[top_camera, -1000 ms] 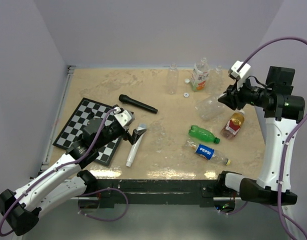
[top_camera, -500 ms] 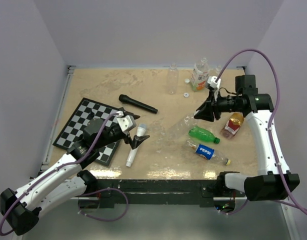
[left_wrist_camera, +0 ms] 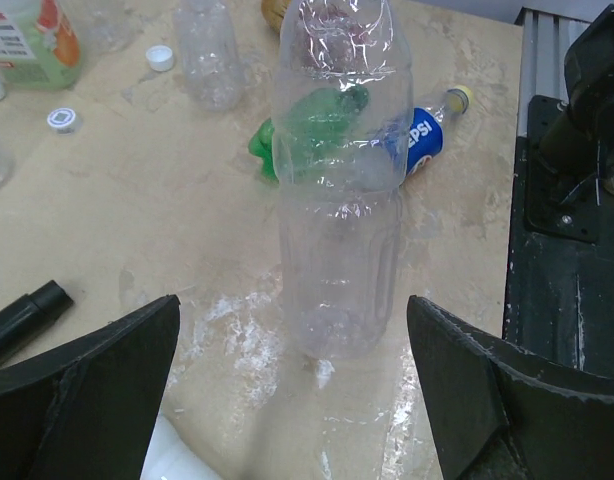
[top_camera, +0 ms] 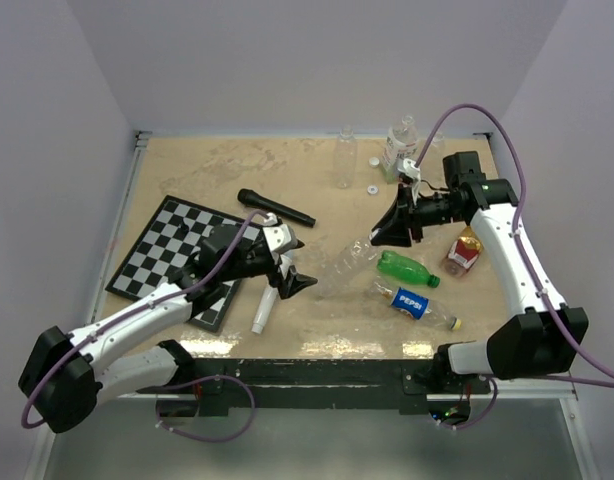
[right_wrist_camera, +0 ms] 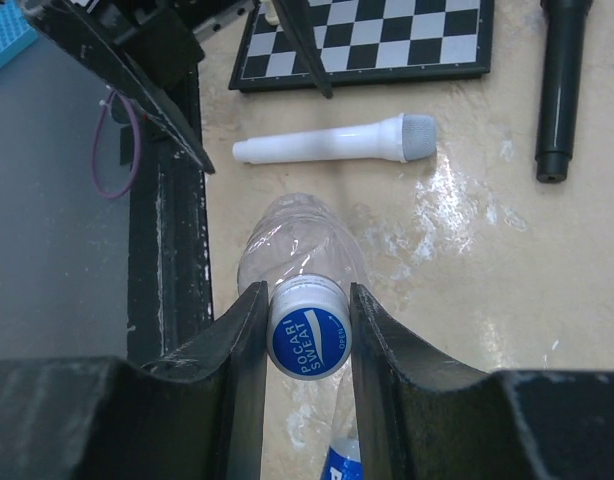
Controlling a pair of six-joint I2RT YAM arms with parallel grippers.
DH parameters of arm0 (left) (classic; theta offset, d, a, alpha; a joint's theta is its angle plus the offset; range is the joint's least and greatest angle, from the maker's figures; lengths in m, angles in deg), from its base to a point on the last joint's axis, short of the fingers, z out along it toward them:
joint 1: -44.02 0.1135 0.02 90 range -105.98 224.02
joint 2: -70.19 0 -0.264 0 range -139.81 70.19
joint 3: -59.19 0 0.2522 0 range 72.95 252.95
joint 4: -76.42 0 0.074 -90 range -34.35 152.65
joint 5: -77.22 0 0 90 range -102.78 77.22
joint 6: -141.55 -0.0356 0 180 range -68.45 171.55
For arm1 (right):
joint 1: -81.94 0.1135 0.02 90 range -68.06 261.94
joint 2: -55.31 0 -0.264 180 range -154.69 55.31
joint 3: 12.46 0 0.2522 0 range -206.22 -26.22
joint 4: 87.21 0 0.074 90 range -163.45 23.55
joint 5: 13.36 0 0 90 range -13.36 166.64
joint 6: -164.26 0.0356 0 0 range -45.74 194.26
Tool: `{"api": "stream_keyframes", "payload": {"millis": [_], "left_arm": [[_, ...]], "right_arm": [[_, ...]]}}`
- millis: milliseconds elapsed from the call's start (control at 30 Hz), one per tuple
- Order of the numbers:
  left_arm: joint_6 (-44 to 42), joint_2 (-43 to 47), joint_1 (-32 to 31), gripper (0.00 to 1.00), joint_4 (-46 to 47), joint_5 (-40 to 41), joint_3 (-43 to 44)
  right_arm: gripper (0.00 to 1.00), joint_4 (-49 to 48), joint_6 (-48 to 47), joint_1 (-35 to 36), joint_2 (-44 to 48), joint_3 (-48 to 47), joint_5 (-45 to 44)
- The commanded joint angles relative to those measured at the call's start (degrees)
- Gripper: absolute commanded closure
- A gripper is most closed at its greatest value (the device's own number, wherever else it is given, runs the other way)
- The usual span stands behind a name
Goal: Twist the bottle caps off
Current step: Pick up the plastic bottle at the center of the board, then unscrew the bottle cap from the plastic bottle.
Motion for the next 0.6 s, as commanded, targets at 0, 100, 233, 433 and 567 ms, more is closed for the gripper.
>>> {"api": "stream_keyframes", "payload": {"millis": [0,100,233,433,567], "left_arm": [[0.16,-3.87,-1.76,0.00,6.40,-2.57,4.50],[-0.20,-7.22,-2.99,0.00,5.61,-3.70,6.43],[1.39,-10.73,-3.52,0.00,8.15,-7.74,6.17],[5.25,-15.65,-3.52,0.00,9.48,-13.46,7.14],[5.25,-16.89,-3.52,0.00,9.04,-13.11,7.49]], "right_arm": [[1.00,-0.36,-1.90,1.62,-0.29,0.00,4.95],[1.00,-0.27,-2.42,2.24,-0.99,0.00,5.48],[1.00,1.30,-5.14,2.94,-1.61,0.00,6.98],[1.00,8.68,-14.88,4.17,-3.36,-2.02,8.82],[1.00,9.22,-15.78,5.05,-3.02,-2.02,9.53]]}}
